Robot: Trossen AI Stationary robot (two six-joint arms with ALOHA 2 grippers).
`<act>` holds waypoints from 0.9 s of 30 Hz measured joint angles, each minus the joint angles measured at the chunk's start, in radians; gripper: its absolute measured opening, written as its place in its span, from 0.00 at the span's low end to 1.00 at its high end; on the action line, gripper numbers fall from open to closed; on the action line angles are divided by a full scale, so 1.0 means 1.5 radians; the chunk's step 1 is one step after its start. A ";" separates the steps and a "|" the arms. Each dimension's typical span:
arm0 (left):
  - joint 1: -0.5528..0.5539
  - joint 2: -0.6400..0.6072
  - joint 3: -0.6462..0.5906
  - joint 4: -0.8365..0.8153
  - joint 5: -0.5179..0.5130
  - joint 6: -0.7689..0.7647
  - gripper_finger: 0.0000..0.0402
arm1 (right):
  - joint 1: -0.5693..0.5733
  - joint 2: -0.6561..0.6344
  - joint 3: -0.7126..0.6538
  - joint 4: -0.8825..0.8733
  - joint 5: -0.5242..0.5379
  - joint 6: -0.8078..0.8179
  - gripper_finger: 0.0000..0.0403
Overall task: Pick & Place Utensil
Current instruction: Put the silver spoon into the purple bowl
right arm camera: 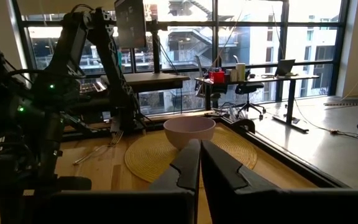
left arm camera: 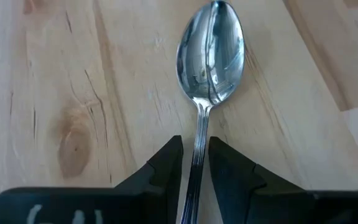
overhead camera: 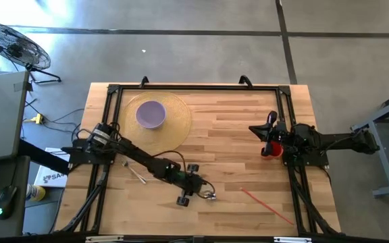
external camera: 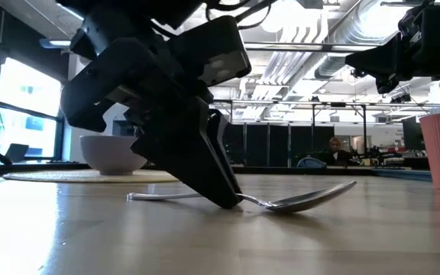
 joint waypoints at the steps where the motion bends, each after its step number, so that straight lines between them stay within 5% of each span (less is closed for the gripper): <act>1: -0.001 0.000 0.007 -0.016 -0.002 0.011 0.20 | 0.000 0.000 0.000 0.000 0.000 0.000 0.02; 15: 0.017 0.000 0.056 -0.157 0.045 0.028 0.03 | 0.000 0.000 0.000 0.000 0.000 0.000 0.02; 27: 0.024 -0.042 0.051 -0.208 0.043 0.032 0.04 | 0.000 0.000 0.000 0.000 0.000 0.000 0.01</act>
